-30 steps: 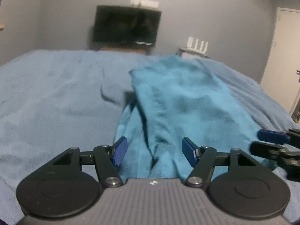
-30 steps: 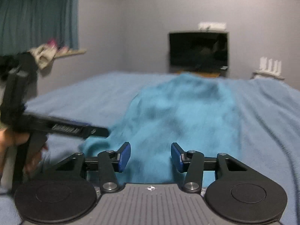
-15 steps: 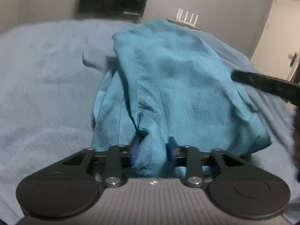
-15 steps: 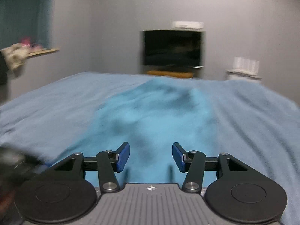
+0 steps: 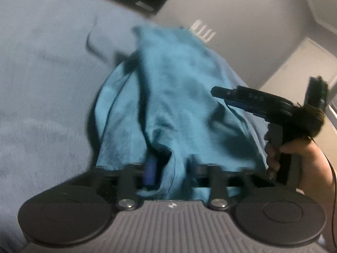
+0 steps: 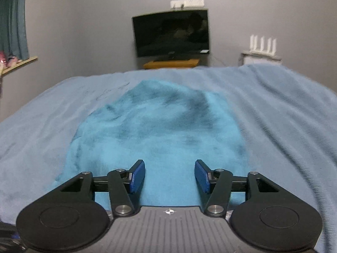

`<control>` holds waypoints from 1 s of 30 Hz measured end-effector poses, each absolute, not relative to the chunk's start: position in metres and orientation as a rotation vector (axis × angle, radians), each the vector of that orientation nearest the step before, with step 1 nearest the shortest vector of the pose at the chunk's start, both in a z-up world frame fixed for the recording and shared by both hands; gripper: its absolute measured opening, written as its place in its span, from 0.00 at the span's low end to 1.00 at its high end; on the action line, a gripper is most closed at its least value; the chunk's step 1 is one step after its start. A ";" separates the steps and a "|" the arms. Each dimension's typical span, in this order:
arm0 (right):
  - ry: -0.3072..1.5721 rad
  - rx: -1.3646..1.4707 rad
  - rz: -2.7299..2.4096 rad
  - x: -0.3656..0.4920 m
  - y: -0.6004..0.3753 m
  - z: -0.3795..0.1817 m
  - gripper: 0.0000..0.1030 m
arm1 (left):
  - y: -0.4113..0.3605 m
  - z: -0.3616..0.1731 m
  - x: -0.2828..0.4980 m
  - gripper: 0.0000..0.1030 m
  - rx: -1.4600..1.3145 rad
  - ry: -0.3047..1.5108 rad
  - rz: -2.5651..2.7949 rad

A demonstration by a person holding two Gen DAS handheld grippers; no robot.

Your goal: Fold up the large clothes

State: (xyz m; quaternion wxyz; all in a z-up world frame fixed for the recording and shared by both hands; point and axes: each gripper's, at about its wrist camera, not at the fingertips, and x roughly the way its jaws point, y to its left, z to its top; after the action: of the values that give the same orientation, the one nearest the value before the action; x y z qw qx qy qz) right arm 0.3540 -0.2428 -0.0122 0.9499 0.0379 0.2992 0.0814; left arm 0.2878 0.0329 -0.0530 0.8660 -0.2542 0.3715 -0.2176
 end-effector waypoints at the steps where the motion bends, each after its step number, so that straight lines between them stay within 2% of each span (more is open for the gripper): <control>1: 0.628 0.082 0.195 0.358 -0.240 -0.013 0.55 | 0.036 -0.057 0.289 0.63 -0.580 0.774 -0.463; 3: 0.655 0.055 0.236 0.369 -0.233 -0.016 0.55 | 0.041 -0.064 0.290 0.64 -0.661 0.763 -0.472; 4: 0.662 0.040 0.249 0.371 -0.228 -0.018 0.55 | 0.042 -0.066 0.290 0.61 -0.684 0.759 -0.482; 5: 0.672 0.030 0.265 0.374 -0.223 -0.019 0.56 | 0.044 -0.067 0.289 0.27 -0.691 0.751 -0.504; 6: 0.685 0.023 0.290 0.375 -0.214 -0.021 0.56 | 0.044 -0.065 0.288 0.09 -0.686 0.738 -0.533; 10: 0.720 -0.037 0.400 0.391 -0.175 -0.024 0.55 | 0.036 -0.042 0.269 0.05 -0.481 0.607 -0.599; 13: 0.781 0.037 0.502 0.404 -0.156 -0.024 0.55 | 0.023 -0.030 0.254 0.04 -0.291 0.547 -0.624; 15: 0.787 0.087 0.566 0.409 -0.153 -0.016 0.49 | 0.018 -0.027 0.252 0.03 -0.212 0.545 -0.636; 17: 0.753 0.125 0.560 0.414 -0.159 -0.005 0.46 | 0.016 -0.025 0.248 0.03 -0.166 0.549 -0.651; 23: 0.594 0.065 0.195 0.443 -0.197 0.020 0.48 | 0.009 -0.030 0.253 0.03 -0.087 0.577 -0.671; 28: 0.589 0.049 0.042 0.485 -0.204 0.005 0.48 | 0.010 -0.040 0.263 0.03 -0.076 0.616 -0.680; 30: 0.599 0.031 0.051 0.495 -0.194 -0.004 0.51 | 0.013 -0.044 0.267 0.03 -0.083 0.630 -0.680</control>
State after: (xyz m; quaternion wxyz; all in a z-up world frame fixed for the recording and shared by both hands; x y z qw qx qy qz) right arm 0.4951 -0.1941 -0.0043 0.9551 0.0153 0.2948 0.0253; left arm 0.2665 0.0128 -0.0437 0.8936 -0.0399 0.3037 -0.3281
